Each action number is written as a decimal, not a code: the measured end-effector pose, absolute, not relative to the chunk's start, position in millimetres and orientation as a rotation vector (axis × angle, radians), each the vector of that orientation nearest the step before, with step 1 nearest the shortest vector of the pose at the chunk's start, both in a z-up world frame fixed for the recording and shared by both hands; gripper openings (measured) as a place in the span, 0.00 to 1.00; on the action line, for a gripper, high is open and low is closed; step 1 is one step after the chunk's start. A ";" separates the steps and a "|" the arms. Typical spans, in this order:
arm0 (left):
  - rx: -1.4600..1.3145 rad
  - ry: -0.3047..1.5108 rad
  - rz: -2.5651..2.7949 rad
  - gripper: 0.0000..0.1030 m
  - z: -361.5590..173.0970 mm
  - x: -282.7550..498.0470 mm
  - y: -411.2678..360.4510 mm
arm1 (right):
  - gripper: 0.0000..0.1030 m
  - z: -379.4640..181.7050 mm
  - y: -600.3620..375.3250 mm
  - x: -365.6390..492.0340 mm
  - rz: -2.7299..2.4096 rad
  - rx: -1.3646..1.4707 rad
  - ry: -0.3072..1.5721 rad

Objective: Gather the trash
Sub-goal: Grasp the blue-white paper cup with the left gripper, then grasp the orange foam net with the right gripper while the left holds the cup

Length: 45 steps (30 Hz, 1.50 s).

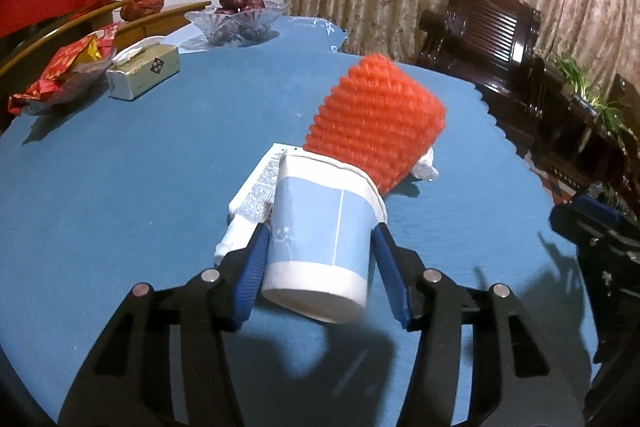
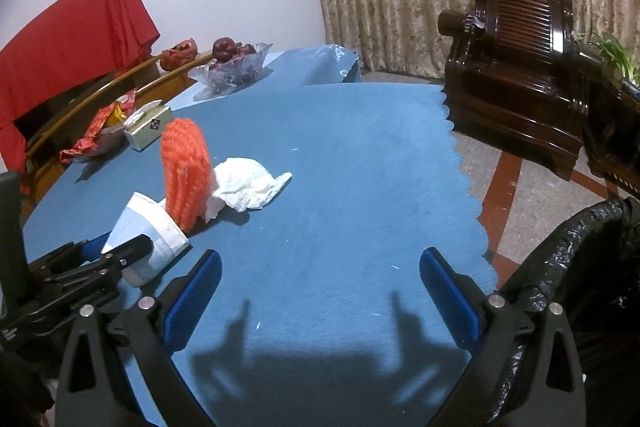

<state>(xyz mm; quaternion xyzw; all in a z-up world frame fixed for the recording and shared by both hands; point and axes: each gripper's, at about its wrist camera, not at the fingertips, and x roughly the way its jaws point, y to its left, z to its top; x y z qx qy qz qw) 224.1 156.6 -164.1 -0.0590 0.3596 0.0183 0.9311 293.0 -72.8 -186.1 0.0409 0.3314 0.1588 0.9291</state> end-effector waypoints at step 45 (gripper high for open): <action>-0.183 0.655 0.218 0.49 -131.5 225.0 240.3 | 0.76 -167.5 45.8 359.3 0.510 0.037 0.680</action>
